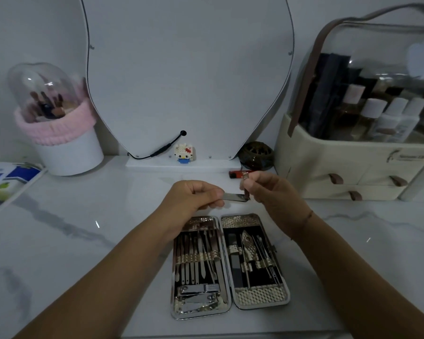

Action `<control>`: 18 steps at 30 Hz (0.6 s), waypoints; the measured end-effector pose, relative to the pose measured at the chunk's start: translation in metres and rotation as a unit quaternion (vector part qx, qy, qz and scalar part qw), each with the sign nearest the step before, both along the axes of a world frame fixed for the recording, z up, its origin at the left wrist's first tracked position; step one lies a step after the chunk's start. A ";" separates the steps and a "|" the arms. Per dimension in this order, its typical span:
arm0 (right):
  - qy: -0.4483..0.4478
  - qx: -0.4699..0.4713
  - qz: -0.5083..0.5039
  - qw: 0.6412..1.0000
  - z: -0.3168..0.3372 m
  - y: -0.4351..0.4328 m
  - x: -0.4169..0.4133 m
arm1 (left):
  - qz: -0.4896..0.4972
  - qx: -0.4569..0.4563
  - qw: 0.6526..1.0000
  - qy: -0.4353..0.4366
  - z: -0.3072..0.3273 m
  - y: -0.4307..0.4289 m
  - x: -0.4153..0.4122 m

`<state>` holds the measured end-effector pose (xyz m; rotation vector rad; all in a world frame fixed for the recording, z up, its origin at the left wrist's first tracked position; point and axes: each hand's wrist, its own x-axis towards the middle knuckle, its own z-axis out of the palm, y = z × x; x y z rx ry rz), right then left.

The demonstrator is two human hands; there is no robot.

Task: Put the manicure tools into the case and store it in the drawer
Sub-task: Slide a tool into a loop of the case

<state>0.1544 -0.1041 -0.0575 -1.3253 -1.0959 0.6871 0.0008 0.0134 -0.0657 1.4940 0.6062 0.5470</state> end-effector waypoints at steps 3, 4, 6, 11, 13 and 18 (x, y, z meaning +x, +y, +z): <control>0.072 0.031 0.056 0.995 -0.002 -0.002 0.003 | 0.013 -0.034 0.999 -0.002 0.002 0.001 -0.001; 0.094 0.043 0.074 0.992 -0.002 -0.003 0.003 | 0.016 -0.048 0.999 -0.003 0.003 0.001 -0.001; 0.114 0.057 0.093 0.987 -0.002 -0.003 0.003 | 0.024 -0.076 0.997 -0.011 0.004 0.001 -0.002; 0.105 0.066 0.036 0.992 -0.006 -0.002 0.003 | 0.027 -0.083 0.996 -0.014 0.004 0.002 -0.004; 0.119 0.059 -0.013 0.991 -0.004 -0.004 0.003 | 0.021 -0.071 0.997 -0.010 0.003 0.002 -0.004; 0.094 0.027 -0.059 0.993 -0.001 -0.008 0.002 | -0.008 -0.044 0.999 -0.002 0.000 0.000 -0.003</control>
